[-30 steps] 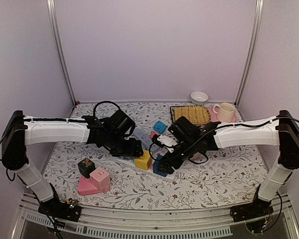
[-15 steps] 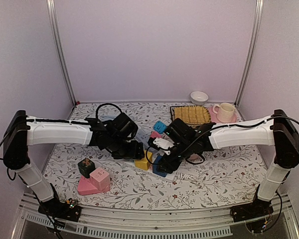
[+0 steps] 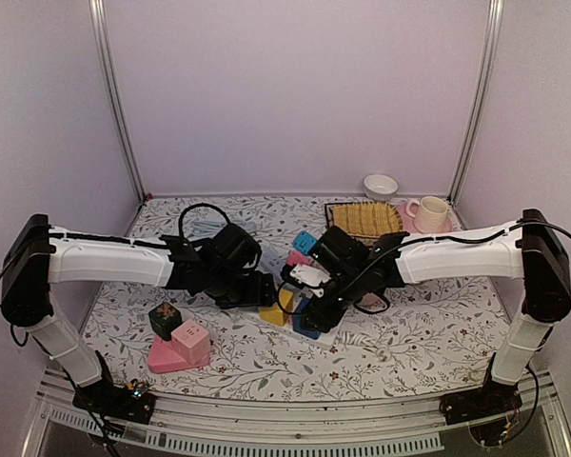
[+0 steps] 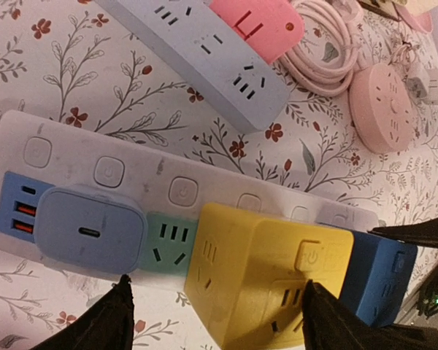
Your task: Pull the plug off the socket
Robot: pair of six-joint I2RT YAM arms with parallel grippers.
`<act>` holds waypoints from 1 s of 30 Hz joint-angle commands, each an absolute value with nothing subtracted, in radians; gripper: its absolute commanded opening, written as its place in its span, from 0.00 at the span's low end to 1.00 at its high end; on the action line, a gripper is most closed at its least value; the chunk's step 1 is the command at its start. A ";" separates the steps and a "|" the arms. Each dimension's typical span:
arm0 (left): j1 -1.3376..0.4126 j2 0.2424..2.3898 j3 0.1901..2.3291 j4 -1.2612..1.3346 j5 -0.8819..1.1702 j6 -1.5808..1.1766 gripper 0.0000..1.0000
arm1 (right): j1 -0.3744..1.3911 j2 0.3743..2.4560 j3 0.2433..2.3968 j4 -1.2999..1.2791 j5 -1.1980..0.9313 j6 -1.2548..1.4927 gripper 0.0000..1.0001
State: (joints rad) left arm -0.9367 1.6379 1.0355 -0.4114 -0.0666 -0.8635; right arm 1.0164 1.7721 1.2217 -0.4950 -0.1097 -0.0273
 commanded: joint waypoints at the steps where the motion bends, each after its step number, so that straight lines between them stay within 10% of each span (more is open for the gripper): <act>1: -0.989 1.722 0.929 -0.577 -0.051 -0.860 0.79 | 1.038 1.723 1.316 -0.424 -0.071 -0.032 0.33; 30: -1.017 1.752 0.829 -0.539 -0.023 -0.881 0.79 | 1.036 1.616 1.316 -0.402 -0.017 0.025 0.27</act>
